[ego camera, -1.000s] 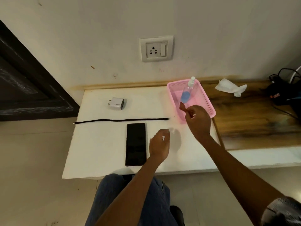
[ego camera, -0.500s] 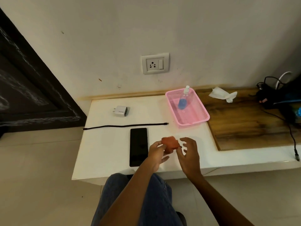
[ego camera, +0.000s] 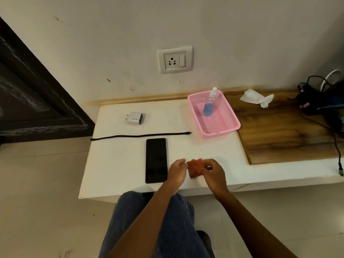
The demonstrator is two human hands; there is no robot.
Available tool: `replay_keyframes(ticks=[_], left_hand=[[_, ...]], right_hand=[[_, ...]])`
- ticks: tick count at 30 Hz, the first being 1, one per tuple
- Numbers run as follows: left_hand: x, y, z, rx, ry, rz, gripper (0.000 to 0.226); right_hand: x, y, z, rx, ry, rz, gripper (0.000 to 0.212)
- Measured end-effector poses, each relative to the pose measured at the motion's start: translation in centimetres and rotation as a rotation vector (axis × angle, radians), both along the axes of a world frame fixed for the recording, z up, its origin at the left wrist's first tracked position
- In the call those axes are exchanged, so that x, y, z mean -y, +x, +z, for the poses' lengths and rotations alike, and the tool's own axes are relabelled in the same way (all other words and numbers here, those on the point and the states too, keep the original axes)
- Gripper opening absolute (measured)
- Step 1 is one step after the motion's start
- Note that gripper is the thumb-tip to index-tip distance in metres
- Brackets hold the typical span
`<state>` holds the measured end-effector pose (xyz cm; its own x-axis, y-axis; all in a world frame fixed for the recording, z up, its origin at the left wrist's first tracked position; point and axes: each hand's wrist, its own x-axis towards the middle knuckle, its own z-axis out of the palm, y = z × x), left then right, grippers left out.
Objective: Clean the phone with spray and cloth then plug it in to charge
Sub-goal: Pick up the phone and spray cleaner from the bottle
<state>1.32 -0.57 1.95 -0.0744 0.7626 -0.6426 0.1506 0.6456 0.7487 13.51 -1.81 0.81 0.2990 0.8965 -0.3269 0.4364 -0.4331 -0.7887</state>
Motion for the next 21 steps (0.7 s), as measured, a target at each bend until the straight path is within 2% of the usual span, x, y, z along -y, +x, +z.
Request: replay_keyframes(ticks=[3,8,11,14,17,21], left_hand=[[-0.6,0.2,-0.7,-0.058,0.067,-0.024,0.035],[-2.0,0.7,-1.3,-0.131,0.175,-0.07,0.032],[-2.4,0.7,-1.7,-0.295,0.237,-0.182,0.038],[-2.3,0.4,-2.2,-0.399,0.276,-0.292,0.043],[-2.1,0.3,-2.6,-0.418,0.291,-0.305,0.044],[-1.8,0.1,-3.1,-0.416,0.317,-0.299,0.044]], right_hand=[[-0.8,0.3,0.9,0.199,0.116,-0.029,0.016],[-4.9,0.9,4.3,0.269,0.491,-0.015,0.014],[-9.7,1.7,6.1,0.271,0.582,-0.012,0.017],[-14.8,2.5,6.6,0.285,0.467,-0.042,0.024],[-18.6,3.1,6.2,0.275,0.313,-0.008,0.046],[-21.4,3.3,5.0,-0.023,0.16,-0.016,0.065]])
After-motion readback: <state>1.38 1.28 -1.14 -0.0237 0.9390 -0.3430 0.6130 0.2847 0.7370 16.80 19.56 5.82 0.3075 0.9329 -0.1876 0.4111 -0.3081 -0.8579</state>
